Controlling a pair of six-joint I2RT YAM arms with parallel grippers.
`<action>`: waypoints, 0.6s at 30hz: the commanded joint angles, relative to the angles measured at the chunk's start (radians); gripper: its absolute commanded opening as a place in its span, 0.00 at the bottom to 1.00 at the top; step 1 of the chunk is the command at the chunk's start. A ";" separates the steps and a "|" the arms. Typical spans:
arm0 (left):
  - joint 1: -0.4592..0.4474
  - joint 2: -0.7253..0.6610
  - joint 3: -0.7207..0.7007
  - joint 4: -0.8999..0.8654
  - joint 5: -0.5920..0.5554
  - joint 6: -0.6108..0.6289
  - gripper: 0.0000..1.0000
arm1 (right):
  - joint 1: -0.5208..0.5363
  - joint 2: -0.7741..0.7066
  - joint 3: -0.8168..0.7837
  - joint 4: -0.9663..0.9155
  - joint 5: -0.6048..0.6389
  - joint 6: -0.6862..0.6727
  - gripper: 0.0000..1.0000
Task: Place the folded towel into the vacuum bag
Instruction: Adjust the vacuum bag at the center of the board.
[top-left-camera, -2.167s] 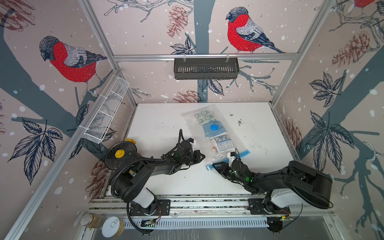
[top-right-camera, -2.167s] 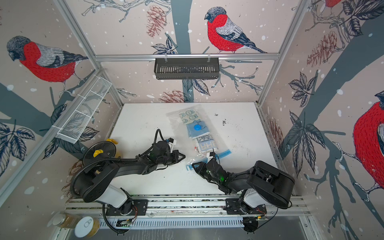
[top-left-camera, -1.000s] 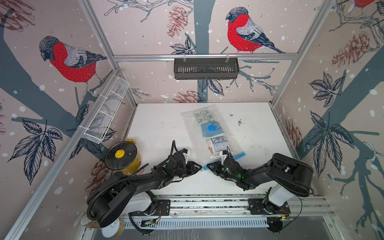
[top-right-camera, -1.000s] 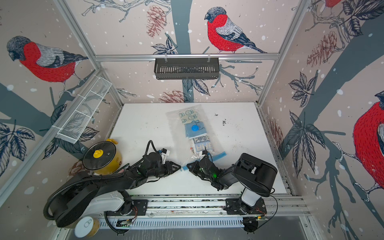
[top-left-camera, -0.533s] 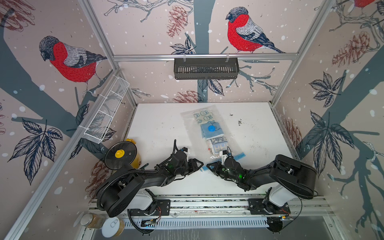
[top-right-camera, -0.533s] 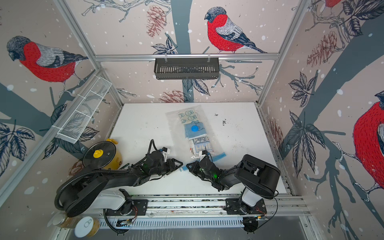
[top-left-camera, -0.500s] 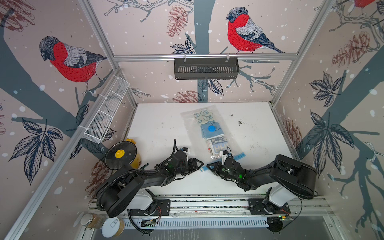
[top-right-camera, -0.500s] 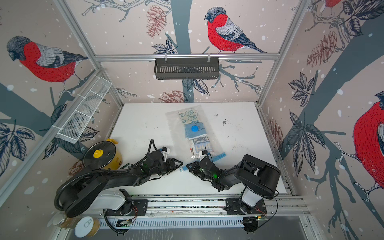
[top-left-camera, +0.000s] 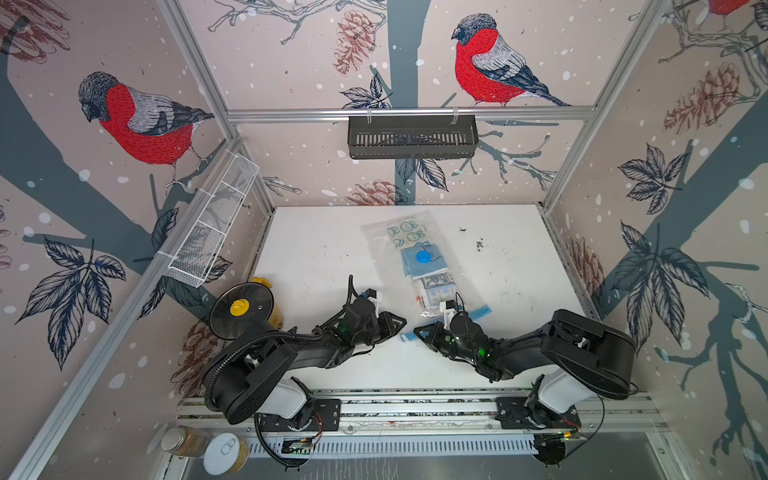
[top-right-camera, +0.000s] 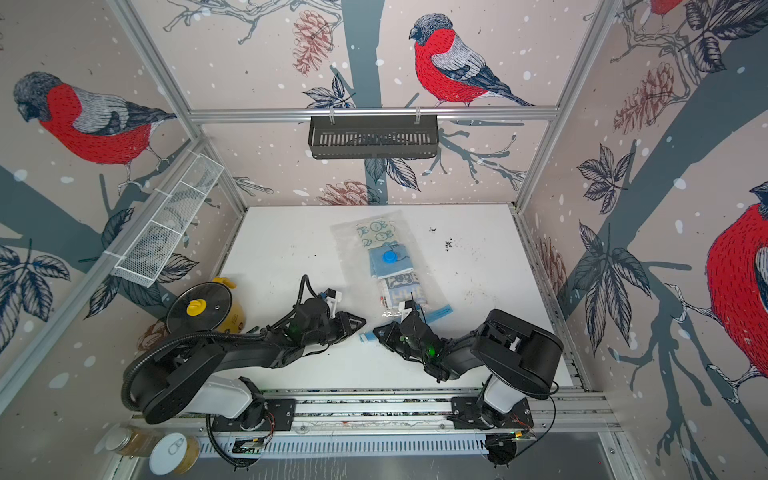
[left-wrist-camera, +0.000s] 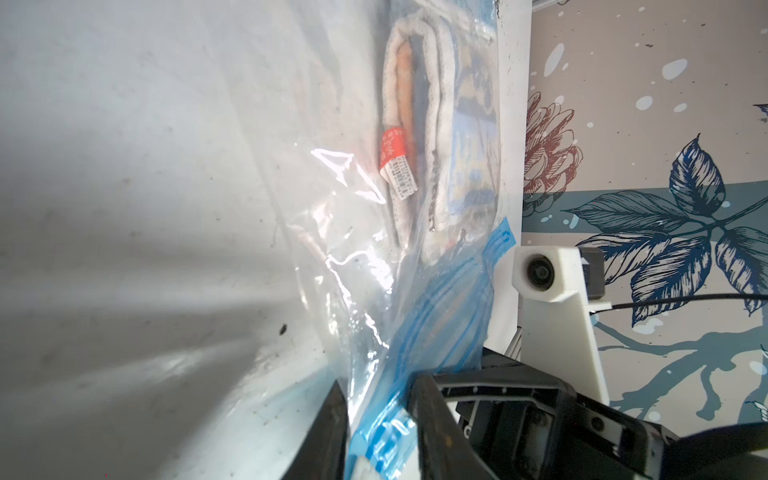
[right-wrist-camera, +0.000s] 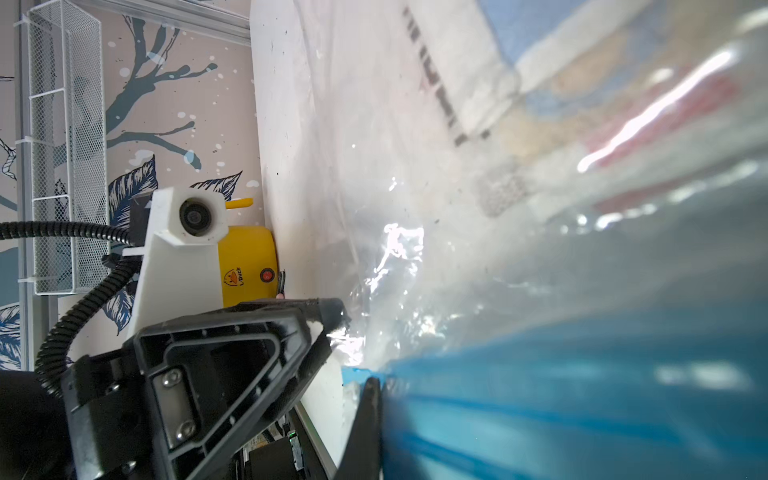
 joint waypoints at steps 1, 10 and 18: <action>0.001 -0.009 -0.003 0.070 0.004 -0.010 0.25 | -0.001 -0.010 -0.005 0.028 -0.010 0.009 0.03; 0.000 -0.007 -0.012 0.082 0.013 -0.014 0.00 | -0.007 -0.040 -0.023 0.023 0.004 0.033 0.20; -0.011 -0.008 -0.013 0.096 -0.001 -0.048 0.00 | 0.034 -0.200 -0.068 -0.077 0.085 0.126 0.47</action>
